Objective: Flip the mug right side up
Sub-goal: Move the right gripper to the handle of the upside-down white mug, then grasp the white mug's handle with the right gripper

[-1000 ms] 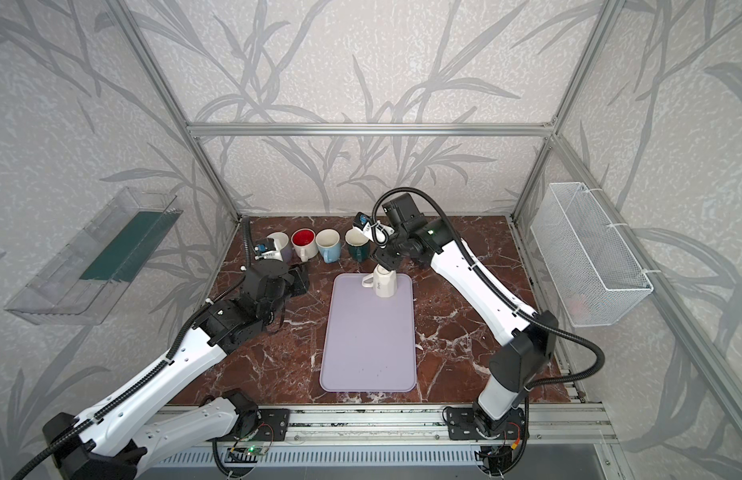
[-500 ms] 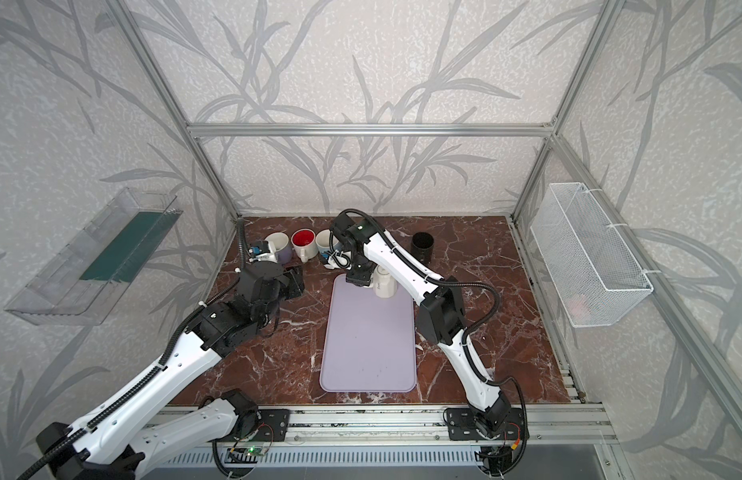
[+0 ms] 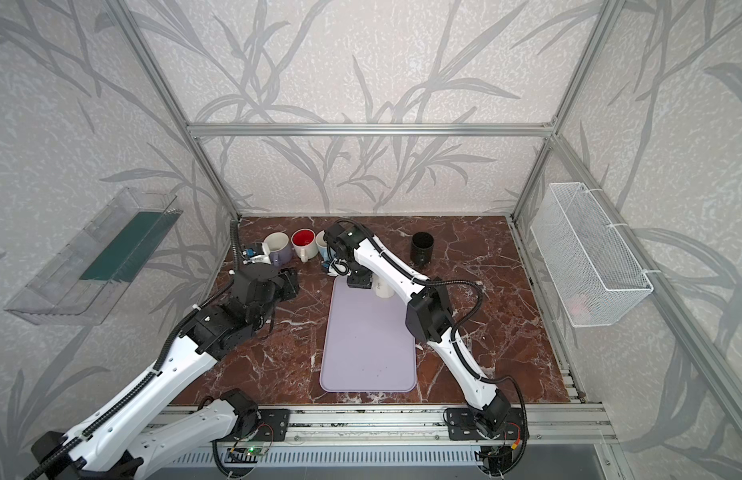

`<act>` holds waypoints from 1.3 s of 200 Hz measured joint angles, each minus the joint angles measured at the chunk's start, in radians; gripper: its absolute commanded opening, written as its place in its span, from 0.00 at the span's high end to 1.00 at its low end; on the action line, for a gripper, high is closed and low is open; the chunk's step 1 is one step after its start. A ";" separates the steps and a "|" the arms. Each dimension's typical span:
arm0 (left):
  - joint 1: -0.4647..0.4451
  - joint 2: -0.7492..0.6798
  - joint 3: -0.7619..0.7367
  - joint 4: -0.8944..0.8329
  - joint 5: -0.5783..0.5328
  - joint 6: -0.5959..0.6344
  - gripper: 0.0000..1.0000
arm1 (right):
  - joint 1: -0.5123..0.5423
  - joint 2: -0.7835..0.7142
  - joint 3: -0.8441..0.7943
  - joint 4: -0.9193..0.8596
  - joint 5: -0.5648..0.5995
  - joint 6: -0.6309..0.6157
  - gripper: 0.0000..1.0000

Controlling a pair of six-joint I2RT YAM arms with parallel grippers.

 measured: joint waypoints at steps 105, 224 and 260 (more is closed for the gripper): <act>0.005 -0.009 0.000 -0.012 0.011 -0.003 0.48 | -0.003 0.074 0.031 0.021 0.074 -0.060 0.40; 0.005 -0.009 0.000 -0.012 0.014 -0.003 0.48 | -0.008 0.101 0.031 0.074 0.112 -0.117 0.53; 0.009 -0.009 0.000 -0.012 0.015 -0.003 0.48 | -0.009 0.114 0.030 0.087 0.119 -0.129 0.55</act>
